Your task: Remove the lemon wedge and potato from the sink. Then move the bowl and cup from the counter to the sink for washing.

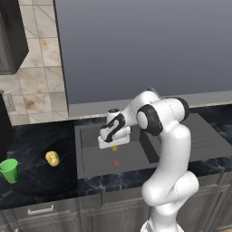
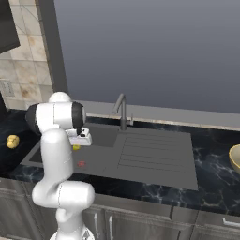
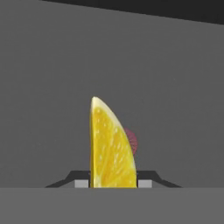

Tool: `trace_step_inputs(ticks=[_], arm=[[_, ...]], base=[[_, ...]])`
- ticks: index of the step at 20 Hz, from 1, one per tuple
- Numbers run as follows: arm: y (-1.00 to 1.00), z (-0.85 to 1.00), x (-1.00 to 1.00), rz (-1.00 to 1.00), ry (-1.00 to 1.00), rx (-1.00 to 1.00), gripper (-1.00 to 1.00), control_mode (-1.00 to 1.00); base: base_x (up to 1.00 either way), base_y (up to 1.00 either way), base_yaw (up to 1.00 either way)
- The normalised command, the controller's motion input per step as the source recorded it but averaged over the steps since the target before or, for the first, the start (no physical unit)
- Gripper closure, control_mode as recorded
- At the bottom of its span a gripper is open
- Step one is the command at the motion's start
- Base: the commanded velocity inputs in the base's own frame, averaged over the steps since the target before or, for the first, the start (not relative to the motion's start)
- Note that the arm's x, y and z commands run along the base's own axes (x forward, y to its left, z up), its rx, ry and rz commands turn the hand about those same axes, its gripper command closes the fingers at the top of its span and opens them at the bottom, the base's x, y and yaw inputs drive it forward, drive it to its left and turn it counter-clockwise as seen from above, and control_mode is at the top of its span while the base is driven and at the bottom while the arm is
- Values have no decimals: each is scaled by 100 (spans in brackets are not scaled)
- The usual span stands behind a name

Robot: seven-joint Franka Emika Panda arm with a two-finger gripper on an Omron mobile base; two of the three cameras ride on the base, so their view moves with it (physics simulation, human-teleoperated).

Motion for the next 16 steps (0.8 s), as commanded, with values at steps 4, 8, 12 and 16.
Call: trace_step_inputs(ticks=[4,8,12,16], arm=[[0,25,-13,0,3,0,100,-100],[0,26,-15,0,3,0,100,-100],[0,27,-18,0,3,0,100,-100],[0,28,-18,0,0,0,100,-100]], base=[[0,0,0],[0,0,0],[0,0,0],[0,0,0]])
